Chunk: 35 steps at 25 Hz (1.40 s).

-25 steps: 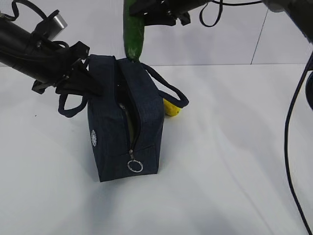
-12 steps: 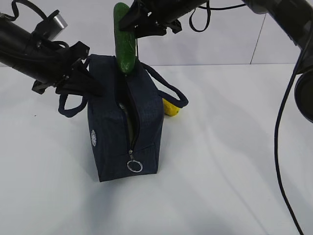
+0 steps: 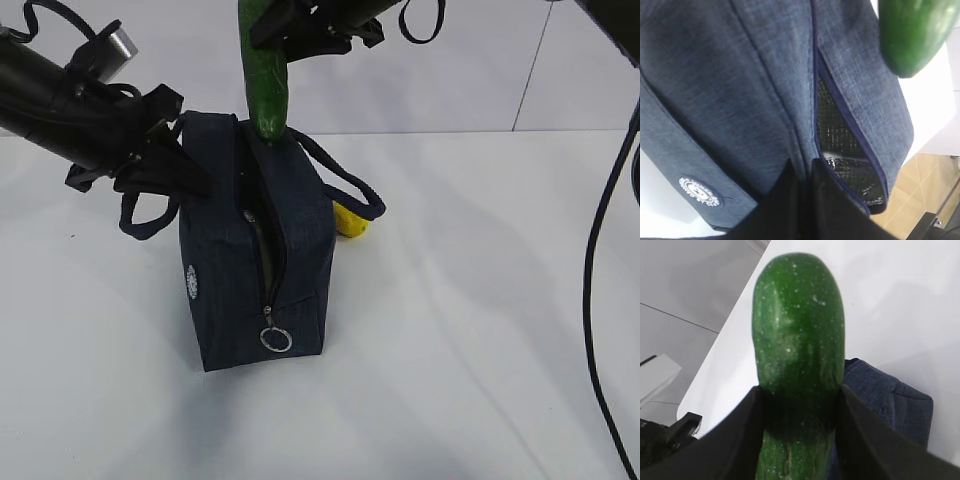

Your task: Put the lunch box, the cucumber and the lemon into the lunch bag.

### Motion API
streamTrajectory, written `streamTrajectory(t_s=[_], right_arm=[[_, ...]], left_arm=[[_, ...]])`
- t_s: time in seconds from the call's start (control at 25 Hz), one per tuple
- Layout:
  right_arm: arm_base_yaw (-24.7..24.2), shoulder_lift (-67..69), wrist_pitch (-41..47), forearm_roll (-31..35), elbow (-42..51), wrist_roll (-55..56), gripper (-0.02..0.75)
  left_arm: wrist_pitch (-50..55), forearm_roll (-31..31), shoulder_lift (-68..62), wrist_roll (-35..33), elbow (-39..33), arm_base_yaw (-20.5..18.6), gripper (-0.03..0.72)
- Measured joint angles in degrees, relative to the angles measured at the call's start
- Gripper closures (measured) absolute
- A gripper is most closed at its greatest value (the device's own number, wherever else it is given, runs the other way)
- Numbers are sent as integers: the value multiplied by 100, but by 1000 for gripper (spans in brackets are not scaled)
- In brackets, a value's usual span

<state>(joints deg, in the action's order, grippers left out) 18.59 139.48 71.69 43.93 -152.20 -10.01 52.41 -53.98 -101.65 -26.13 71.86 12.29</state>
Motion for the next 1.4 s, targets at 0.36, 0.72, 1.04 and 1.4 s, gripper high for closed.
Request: streamTrajectory(t_s=[0.36,0.72,1.04,1.4], right_arm=[[92,0,0,-120,27,-266,407],[128,-643,0,-349,1214,-201,408],[307,-796,-10,-76,2110,-284,408],[402,-796,-45,-361,2563,-305,408]], left_arm=[[0,-9,0,0,0,0,691],[0,-9,0,0,0,0,691],[0,1,0,0,0,0,691],[0,-10,0,0,0,0,691]])
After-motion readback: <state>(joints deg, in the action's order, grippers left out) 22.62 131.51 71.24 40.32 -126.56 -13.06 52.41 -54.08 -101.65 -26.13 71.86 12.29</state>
